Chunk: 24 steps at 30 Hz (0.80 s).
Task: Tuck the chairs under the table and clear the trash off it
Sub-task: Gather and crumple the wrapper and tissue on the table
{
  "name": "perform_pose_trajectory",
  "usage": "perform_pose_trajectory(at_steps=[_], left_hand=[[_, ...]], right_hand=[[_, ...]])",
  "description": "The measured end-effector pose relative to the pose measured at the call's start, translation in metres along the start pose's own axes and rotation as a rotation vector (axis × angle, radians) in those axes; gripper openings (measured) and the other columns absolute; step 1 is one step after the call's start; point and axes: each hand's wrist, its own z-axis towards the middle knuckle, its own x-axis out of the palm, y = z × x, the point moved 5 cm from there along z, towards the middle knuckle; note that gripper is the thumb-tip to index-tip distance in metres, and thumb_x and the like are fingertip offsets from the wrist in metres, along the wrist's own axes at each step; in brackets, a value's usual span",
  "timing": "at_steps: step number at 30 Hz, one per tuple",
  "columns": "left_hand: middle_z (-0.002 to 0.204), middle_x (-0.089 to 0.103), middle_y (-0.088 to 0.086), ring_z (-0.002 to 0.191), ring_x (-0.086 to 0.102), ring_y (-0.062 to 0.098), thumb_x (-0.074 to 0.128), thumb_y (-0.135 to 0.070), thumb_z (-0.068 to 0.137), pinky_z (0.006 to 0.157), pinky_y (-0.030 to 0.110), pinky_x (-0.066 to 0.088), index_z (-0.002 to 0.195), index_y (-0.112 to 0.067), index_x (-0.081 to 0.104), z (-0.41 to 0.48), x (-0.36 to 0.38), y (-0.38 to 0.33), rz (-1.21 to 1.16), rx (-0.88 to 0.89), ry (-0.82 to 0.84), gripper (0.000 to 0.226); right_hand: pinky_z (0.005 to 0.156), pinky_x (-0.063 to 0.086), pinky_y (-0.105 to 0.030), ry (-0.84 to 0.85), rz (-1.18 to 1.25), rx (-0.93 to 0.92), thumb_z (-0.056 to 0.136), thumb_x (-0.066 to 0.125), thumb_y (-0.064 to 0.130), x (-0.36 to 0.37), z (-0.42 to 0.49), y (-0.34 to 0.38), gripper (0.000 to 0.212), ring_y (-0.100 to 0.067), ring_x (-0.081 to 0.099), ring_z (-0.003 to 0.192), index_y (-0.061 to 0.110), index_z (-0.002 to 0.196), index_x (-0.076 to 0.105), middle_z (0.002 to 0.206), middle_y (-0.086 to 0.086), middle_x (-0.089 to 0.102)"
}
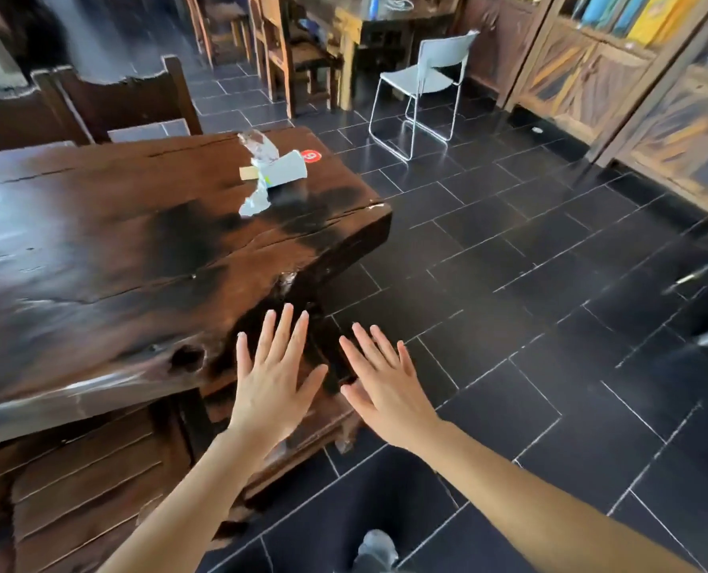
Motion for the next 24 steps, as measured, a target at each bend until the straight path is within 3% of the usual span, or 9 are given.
perform_pose_trajectory(at_steps=[8,12,18,24], left_hand=[[0.154,-0.024,-0.012,0.141,-0.03,0.012,0.029,-0.059,0.091,0.112,0.046,-0.022,0.142,-0.037,-0.02,0.087,0.056,-0.126,-0.027,0.136,0.142,0.074],[0.156,-0.021,-0.01,0.141,-0.028,0.012,0.033,-0.057,0.093,0.112,0.047,-0.02,0.149,-0.032,-0.009,0.14,0.066,-0.15,-0.004,0.119,0.174,0.075],[0.158,-0.017,-0.007,0.143,-0.025,0.014,0.035,-0.055,0.093,0.115,0.051,-0.016,0.15,-0.03,-0.006,0.228,0.084,-0.176,-0.015,0.061,0.186,0.075],[0.159,-0.019,-0.005,0.144,-0.024,0.018,0.035,-0.055,0.093,0.117,0.054,-0.014,0.15,-0.03,-0.007,0.352,0.105,-0.208,-0.021,-0.016,0.161,0.075]], right_hand=[[0.119,-0.002,-0.049,-0.054,0.06,0.346,0.1,0.031,0.044,-0.05,-0.053,-0.173,0.061,-0.015,-0.016,0.147,0.031,0.152,0.002,0.162,0.006,-0.007],[0.119,-0.003,-0.047,-0.067,0.126,0.455,0.1,0.03,0.044,-0.06,-0.05,-0.229,0.061,-0.013,-0.017,0.147,0.032,0.152,0.001,0.162,0.008,-0.009],[0.119,-0.005,-0.047,-0.021,0.155,0.435,0.101,0.032,0.042,-0.076,0.005,-0.306,0.061,-0.005,-0.025,0.14,0.032,0.152,0.002,0.161,0.009,-0.009],[0.119,-0.005,-0.049,0.024,0.04,0.326,0.1,0.03,0.045,-0.108,0.124,-0.401,0.061,-0.016,-0.017,0.147,0.033,0.152,0.001,0.162,0.007,-0.008]])
